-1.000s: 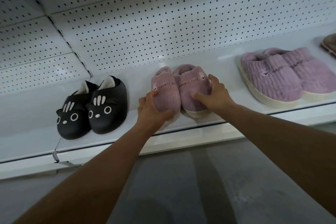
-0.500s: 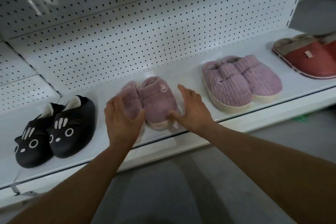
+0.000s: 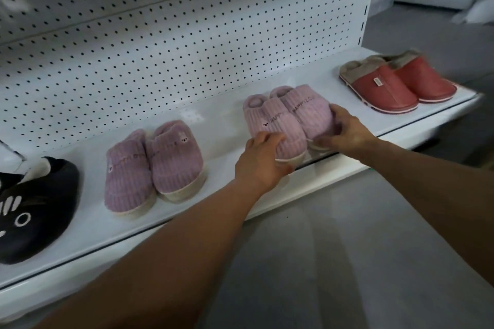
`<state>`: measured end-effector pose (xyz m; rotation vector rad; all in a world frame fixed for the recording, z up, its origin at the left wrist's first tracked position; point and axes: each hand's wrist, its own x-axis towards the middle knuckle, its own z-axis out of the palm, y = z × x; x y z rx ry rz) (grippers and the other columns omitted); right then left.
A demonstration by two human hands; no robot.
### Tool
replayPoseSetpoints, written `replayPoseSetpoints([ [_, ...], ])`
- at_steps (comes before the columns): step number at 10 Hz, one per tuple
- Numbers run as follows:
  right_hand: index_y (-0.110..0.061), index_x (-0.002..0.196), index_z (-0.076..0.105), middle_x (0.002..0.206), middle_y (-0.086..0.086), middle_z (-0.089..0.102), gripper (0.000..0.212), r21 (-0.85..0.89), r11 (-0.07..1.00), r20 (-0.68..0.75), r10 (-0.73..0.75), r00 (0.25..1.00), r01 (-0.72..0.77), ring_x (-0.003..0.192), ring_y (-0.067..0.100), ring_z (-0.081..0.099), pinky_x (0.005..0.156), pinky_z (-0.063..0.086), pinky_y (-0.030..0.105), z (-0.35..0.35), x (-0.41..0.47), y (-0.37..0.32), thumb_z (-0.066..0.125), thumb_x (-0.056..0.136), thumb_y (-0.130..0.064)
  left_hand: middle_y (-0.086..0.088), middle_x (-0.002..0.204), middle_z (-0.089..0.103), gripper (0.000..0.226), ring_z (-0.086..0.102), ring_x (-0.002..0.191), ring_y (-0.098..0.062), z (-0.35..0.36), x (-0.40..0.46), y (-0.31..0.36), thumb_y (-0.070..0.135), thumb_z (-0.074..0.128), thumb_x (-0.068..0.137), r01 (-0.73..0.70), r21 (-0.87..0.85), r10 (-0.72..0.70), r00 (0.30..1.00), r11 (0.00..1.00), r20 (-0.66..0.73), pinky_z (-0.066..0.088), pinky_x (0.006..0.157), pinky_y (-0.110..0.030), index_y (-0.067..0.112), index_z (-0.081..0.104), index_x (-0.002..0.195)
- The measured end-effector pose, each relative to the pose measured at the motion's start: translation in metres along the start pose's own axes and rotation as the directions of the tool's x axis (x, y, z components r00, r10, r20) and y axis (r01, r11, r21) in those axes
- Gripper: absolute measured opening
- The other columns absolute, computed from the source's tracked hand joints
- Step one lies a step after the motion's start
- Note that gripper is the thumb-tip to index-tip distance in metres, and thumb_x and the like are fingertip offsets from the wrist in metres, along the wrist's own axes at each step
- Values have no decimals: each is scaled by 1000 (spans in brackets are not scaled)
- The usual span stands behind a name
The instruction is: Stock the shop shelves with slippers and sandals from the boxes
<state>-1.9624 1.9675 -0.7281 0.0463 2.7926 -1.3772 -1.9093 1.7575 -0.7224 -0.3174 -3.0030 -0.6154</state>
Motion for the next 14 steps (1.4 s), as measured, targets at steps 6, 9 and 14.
replayPoseSetpoints([
  [6, -23, 145, 26, 126, 13, 51, 99, -139, 987, 25, -77, 997, 80, 113, 32, 53, 95, 48, 51, 24, 17, -5, 81, 64, -41, -5, 130, 43, 60, 42, 114, -29, 5, 15, -21, 50, 65, 80, 131, 143, -118, 988, 981, -99, 47, 86, -41, 24, 44, 129],
  [9, -22, 148, 20, 132, 21, 33, 92, -194, 980, 42, 57, 998, -47, 117, 42, 45, 101, 43, 52, 29, 5, -26, 75, 76, -38, -5, 140, 36, 57, 40, 122, -28, 2, 13, -14, 40, 62, 87, 198, 75, -198, 980, 977, -1, 45, 90, -41, 25, 39, 137],
  [14, -15, 124, 50, 117, 10, 59, 36, 69, 981, -361, 193, 912, -180, 103, 31, 58, 88, 48, 41, 55, -78, -31, 55, 90, -21, 6, 106, 64, 34, 67, 84, -16, -26, -63, -33, 23, 62, 91, 201, -543, -271, 961, 816, -52, 56, 84, -40, 26, 52, 123],
])
